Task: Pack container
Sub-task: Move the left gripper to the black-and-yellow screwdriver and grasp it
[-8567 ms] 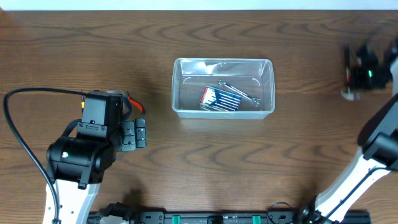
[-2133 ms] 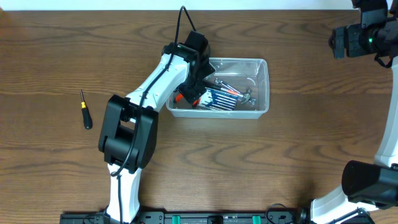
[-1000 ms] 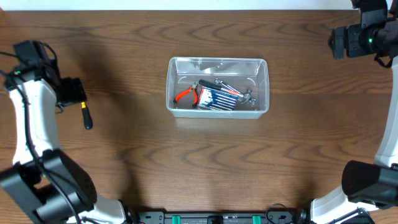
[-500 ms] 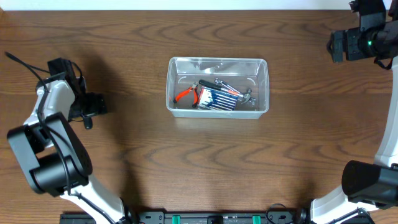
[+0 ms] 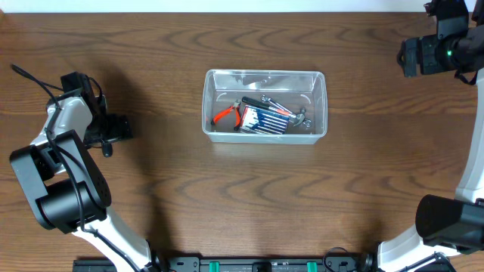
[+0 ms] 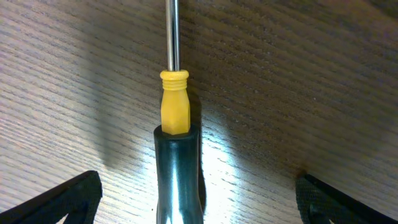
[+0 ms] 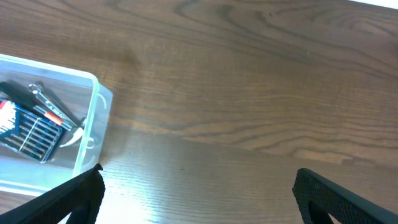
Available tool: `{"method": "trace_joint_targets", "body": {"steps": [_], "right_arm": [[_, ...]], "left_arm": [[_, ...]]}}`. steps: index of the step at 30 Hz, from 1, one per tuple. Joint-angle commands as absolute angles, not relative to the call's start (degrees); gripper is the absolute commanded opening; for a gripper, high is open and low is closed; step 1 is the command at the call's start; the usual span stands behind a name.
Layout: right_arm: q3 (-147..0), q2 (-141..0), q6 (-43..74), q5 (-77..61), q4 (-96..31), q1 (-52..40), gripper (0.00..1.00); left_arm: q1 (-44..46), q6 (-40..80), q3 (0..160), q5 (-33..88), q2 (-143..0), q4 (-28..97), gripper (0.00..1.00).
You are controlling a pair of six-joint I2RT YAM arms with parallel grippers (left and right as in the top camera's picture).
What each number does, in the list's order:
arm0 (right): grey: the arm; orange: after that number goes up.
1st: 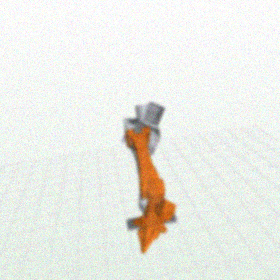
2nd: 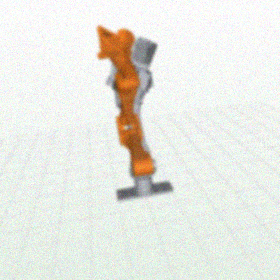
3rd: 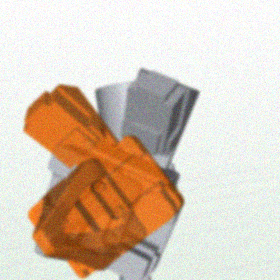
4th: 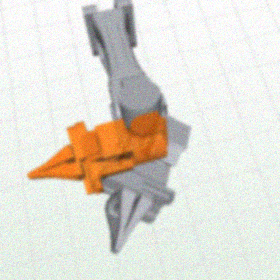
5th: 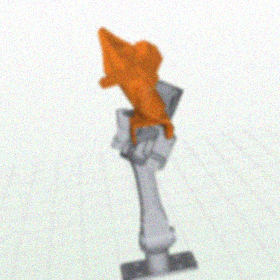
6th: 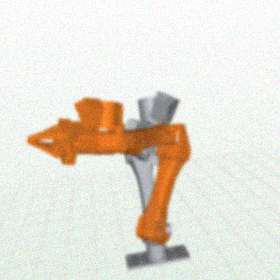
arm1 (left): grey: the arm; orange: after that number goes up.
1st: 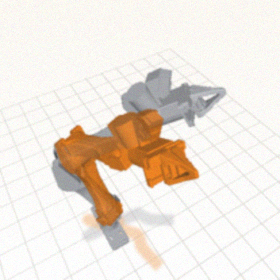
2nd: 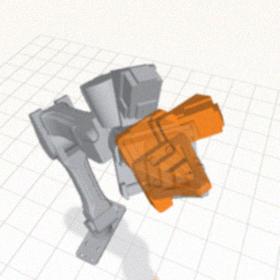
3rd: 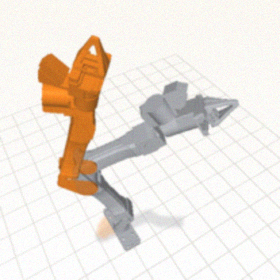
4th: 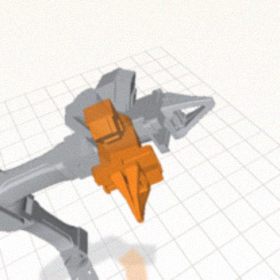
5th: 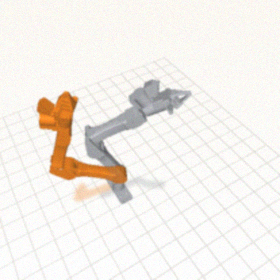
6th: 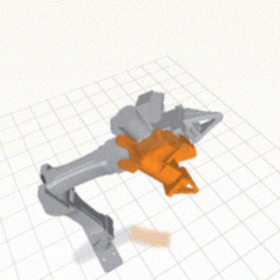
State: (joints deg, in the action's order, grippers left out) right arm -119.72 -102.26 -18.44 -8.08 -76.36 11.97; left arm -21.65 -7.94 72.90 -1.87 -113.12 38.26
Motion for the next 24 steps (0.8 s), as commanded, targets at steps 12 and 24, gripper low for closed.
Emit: {"method": "trace_joint_targets", "body": {"steps": [12,24], "right_arm": [[-120.0,-101.6,-19.0,-5.7,-78.0,12.0,0.99],[-120.0,-101.6,-19.4,-5.8,-78.6,12.0,0.99]], "left_arm": [[-24.5,-9.0,72.4,1.1,-116.1,37.4,0.99],[-25.0,-8.9,72.4,1.1,-116.1,37.4,0.78]]}}
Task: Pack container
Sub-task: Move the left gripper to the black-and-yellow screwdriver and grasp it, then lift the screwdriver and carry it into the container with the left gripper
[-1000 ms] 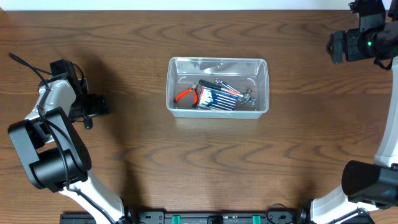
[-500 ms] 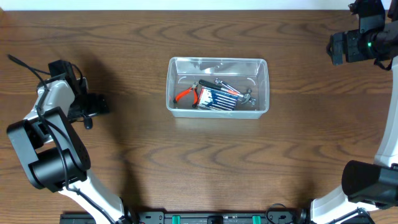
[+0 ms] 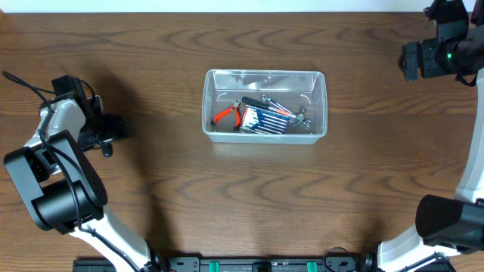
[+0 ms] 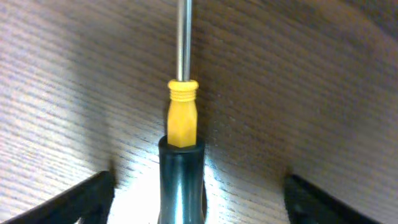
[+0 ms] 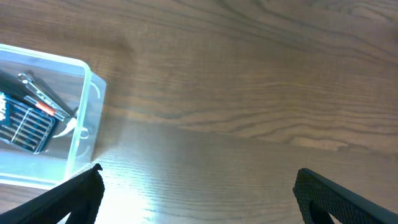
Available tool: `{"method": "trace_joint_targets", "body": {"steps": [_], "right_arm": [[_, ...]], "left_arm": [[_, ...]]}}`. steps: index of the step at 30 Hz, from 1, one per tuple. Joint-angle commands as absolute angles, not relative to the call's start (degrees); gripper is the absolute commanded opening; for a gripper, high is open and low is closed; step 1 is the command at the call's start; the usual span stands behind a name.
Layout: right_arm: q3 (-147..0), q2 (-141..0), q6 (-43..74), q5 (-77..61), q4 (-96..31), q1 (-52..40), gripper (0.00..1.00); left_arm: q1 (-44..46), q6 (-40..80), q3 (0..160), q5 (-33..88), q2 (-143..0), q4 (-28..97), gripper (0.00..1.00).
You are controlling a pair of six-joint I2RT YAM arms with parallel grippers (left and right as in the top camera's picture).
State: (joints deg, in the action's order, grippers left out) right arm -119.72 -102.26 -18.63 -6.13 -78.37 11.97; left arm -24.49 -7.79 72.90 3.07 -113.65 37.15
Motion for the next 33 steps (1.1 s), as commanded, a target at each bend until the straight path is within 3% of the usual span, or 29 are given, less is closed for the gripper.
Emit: {"method": "trace_joint_targets", "body": {"steps": [1,9,17,21,31,33], "right_arm": [[-120.0,-101.6,-19.4,-5.8,-78.7,12.0,0.99],[-120.0,-101.6,-19.4,-5.8,-78.9,12.0,0.99],[-120.0,-101.6,-19.3,-5.8,-79.1,12.0,0.99],[-120.0,-101.6,-19.4,-5.8,-79.1,12.0,0.99],[-120.0,-101.6,-19.4,-5.8,-79.1,12.0,0.99],[-120.0,-101.6,-19.4,-5.8,-79.1,12.0,0.99]], "left_arm": [[-25.0,-8.9,72.4,1.1,-116.1,37.4,0.74],[-25.0,-8.9,72.4,1.1,-116.1,37.4,0.47],[-25.0,-8.6,72.4,1.1,-116.1,37.3,0.46],[-25.0,-8.2,72.4,1.1,-116.1,37.0,0.31],[-25.0,-7.6,72.4,1.1,-116.1,36.7,0.22],[-25.0,-7.6,72.4,1.1,-116.1,36.7,0.15]]}}
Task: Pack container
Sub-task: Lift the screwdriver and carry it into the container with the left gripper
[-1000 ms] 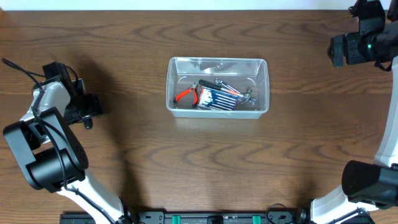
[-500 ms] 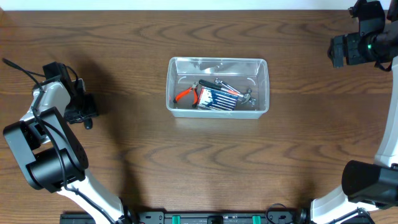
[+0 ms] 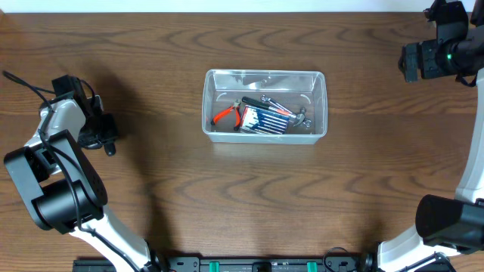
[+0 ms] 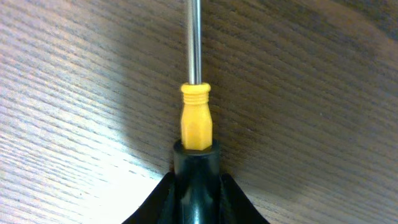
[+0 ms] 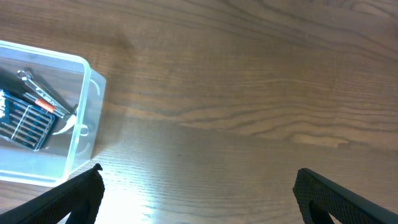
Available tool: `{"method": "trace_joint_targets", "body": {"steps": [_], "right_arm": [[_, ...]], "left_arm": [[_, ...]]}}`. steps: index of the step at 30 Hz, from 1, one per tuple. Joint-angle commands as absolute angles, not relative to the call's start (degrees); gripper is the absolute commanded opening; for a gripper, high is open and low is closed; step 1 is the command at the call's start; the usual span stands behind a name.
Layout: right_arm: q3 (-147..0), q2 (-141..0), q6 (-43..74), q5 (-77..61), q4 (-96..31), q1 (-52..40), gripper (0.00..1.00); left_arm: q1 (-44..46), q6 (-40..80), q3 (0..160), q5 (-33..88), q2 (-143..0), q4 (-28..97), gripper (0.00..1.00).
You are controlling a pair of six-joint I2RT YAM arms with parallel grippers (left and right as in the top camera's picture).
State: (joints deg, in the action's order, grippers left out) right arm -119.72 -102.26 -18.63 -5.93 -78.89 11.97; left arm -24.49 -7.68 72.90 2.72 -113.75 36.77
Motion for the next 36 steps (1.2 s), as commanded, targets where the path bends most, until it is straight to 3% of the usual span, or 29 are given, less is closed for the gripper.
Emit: {"method": "trace_joint_targets", "body": {"steps": [1,5,15,21,30,36], "right_arm": [[-120.0,-101.6,-19.4,-5.8,-79.1,12.0,0.99],[-120.0,-101.6,-19.4,-5.8,-79.1,12.0,0.99],[-120.0,-101.6,-19.8,-5.8,-79.1,12.0,0.99],[-120.0,-101.6,-19.7,-5.8,-79.1,12.0,0.99],[-120.0,-101.6,-17.6,-6.0,-79.1,12.0,0.99],[-120.0,-101.6,-17.3,-6.5,-79.1,12.0,0.99]], "left_arm": [[-25.0,-7.6,72.4,1.1,-116.1,36.7,0.12],[-25.0,-7.6,72.4,1.1,-116.1,36.6,0.06],[-23.9,-6.7,73.4,1.2,-115.9,37.7,0.06],[-19.2,-7.0,77.0,7.7,-110.0,42.1,0.06],[0.3,-19.9,87.0,8.3,-92.6,49.6,0.06],[16.4,-35.0,87.9,8.4,-91.9,47.4,0.06]]}}
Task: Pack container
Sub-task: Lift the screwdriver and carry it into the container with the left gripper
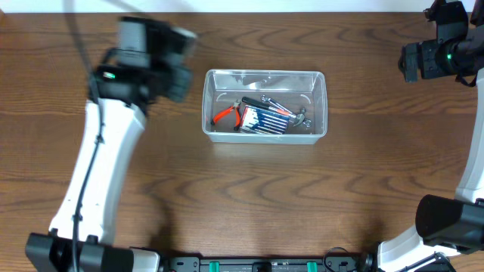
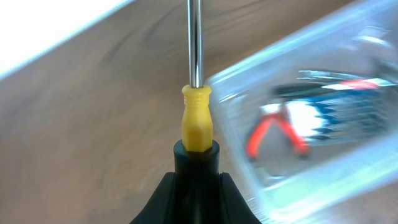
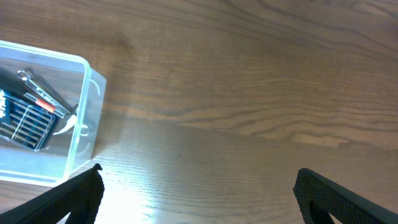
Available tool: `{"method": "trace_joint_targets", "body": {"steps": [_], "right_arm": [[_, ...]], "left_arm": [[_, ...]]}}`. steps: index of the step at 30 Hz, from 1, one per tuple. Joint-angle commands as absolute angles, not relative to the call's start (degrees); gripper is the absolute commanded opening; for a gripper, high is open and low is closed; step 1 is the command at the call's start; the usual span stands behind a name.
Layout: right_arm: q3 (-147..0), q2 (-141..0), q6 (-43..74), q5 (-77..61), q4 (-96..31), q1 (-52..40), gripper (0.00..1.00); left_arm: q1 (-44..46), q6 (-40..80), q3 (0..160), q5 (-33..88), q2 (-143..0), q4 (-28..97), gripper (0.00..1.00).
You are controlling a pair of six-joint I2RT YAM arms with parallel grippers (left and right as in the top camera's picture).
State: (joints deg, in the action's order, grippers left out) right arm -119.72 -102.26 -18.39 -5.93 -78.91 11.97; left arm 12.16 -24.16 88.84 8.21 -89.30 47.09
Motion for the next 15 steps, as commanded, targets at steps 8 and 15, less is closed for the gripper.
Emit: {"method": "trace_joint_targets", "body": {"steps": [8,15], "right_arm": [[-120.0,-101.6,-17.1,-6.5,-79.3,12.0,0.99],[-120.0,-101.6,-17.1,-6.5,-79.4,12.0,0.99]], "left_arm": [[27.7,-61.1,87.9,8.4,-100.2,46.9,0.06],[28.3,-66.2,87.9,8.4,-109.9,40.8,0.06]]}}
